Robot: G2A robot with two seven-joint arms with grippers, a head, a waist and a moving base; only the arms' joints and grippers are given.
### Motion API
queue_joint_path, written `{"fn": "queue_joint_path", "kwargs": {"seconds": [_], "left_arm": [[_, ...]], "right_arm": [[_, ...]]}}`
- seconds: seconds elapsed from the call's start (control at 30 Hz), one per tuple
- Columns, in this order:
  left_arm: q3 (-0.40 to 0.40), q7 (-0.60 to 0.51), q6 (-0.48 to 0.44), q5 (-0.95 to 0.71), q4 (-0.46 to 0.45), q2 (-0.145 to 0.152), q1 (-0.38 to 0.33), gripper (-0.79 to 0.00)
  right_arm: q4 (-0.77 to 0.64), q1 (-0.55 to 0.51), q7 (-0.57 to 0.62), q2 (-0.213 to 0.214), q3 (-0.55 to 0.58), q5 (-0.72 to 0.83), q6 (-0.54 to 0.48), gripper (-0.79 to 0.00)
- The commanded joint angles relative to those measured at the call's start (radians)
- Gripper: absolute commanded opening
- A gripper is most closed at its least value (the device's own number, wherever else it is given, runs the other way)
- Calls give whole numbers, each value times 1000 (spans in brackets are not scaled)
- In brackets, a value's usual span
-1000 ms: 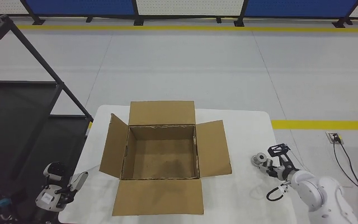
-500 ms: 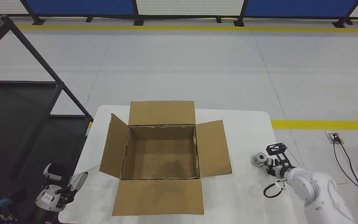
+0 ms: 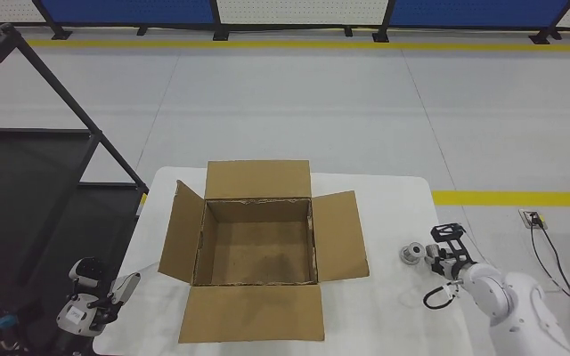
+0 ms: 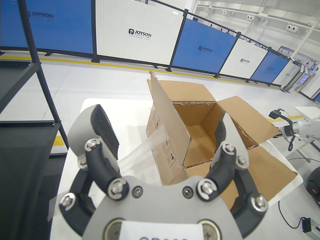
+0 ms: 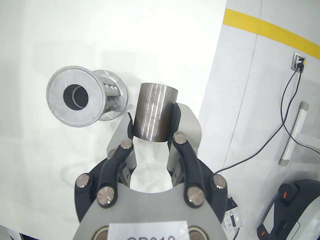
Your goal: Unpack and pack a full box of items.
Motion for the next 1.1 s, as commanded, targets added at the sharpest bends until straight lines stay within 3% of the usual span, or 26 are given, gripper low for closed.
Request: {"fn": "queue_joint_path", "kwargs": {"seconds": [0.0, 0.27, 0.5, 0.77, 1.07], "left_arm": [[0, 0, 0, 0, 0, 0, 0, 0], [0, 0, 0, 0, 0, 0, 0, 0], [0, 0, 0, 0, 0, 0, 0, 0], [0, 0, 0, 0, 0, 0, 0, 0], [0, 0, 0, 0, 0, 0, 0, 0]], "right_arm": [[-41, -18, -3, 4, 18, 9, -3, -785], [-273, -106, 4, 15, 83, 83, -22, -785], [-433, -141, -1, 15, 60, 188, -69, -785], [-578, -89, 40, 3, -115, 171, -31, -785], [-558, 93, 73, -31, -366, 157, 36, -785]]}}
